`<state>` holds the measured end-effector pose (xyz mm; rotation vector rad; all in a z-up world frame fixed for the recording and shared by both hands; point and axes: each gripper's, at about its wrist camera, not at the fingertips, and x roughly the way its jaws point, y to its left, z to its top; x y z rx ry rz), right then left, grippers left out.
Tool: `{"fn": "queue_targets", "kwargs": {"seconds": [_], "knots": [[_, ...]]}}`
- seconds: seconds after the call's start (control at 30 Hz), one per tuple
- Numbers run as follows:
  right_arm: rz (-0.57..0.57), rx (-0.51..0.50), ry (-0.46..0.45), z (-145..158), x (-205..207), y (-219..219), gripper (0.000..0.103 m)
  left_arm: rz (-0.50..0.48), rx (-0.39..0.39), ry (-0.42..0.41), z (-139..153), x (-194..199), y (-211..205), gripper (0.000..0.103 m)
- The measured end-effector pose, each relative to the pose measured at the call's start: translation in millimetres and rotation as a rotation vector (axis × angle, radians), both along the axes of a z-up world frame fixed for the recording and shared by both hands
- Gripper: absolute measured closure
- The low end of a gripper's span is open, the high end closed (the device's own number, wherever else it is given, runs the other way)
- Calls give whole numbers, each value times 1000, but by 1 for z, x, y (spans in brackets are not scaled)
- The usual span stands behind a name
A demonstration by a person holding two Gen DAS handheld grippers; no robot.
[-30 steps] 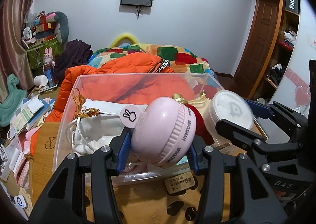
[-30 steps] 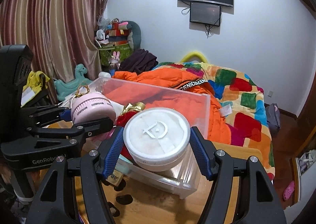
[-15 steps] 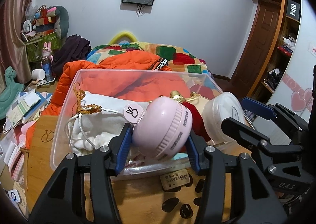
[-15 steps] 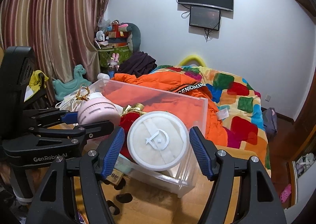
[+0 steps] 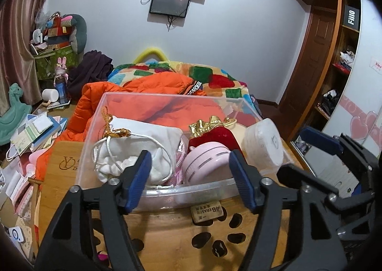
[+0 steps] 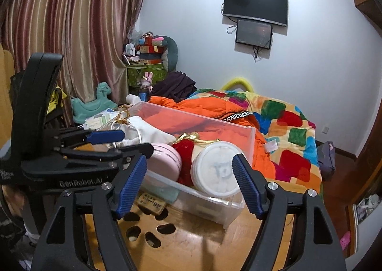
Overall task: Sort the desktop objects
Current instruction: 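Lower the tub and pink fan into the box and open both tools, then grasp the blue Max card box with the right tool while the left grasps the wooden eraser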
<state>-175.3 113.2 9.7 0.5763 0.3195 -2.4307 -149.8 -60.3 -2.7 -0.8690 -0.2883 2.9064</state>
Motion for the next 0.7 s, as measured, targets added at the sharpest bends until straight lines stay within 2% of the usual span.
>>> {"fn": "queue_targets", "kwargs": {"seconds": [0.03, 0.2, 0.4, 0.7], "knots": [[0, -1, -2, -1, 2, 1, 31, 0, 1, 8, 1, 3, -1, 29], [-1, 0, -26, -8, 12, 6, 30, 2, 1, 24, 4, 15, -3, 28], [25, 65, -47, -28, 32, 10, 30, -2, 27, 12, 0, 30, -10, 28], [109, 111, -184, -70, 56, 12, 30, -7, 8, -39, -17, 50, -7, 28]]}}
